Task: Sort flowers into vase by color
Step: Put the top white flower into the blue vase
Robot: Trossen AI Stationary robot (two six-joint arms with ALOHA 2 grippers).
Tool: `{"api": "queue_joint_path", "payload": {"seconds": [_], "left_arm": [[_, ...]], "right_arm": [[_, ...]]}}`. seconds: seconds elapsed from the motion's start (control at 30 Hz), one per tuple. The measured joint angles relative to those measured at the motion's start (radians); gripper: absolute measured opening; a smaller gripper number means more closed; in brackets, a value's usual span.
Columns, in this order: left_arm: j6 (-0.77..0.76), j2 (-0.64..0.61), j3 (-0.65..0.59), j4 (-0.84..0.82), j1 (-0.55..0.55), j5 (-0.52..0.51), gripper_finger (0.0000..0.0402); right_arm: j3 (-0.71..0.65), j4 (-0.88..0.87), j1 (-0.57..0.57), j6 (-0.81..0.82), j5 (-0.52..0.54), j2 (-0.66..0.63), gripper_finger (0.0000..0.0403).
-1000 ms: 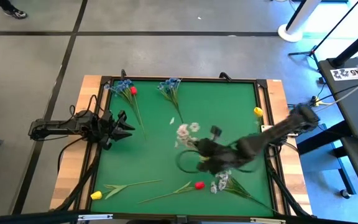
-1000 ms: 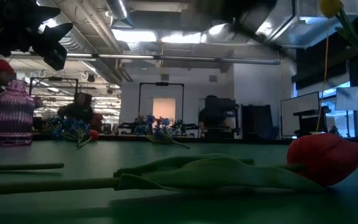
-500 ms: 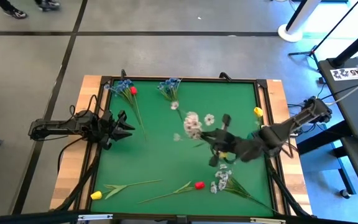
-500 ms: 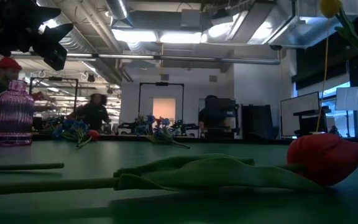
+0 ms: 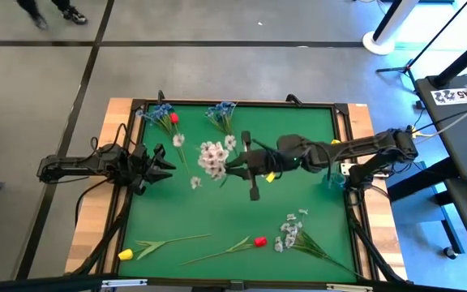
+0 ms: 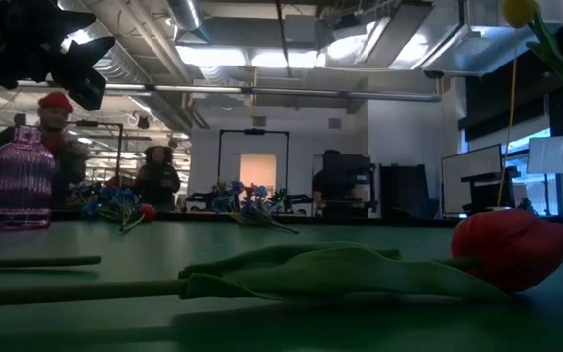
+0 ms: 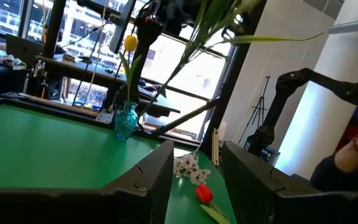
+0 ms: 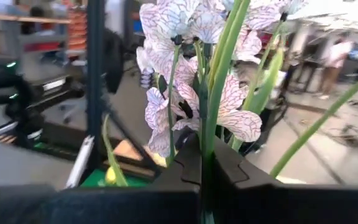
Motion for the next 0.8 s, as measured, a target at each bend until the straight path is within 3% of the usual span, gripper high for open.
{"api": "queue_joint_path", "payload": {"seconds": [0.17,0.3,0.47,0.67,0.8], "left_arm": [[0.0,0.0,0.0,0.0,0.0,-0.001,0.0133],[0.0,0.0,0.0,0.0,0.0,-0.002,0.0133],[0.0,0.0,0.0,0.0,0.0,-0.002,0.0133],[0.0,0.0,0.0,-0.001,0.0,-0.002,0.0133],[0.0,0.0,0.0,0.0,0.0,-0.003,0.0133]], "right_arm": [[-0.002,-0.13,-0.001,0.0,-0.075,-0.047,0.0004],[-0.113,-0.106,0.041,-0.002,-0.109,-0.135,0.0002],[-0.328,-0.066,0.121,0.01,-0.076,-0.394,0.0002],[-0.517,-0.036,0.194,0.181,-0.059,-0.72,0.0002],[-0.577,-0.027,0.236,0.311,-0.174,-0.876,0.0002]]}}
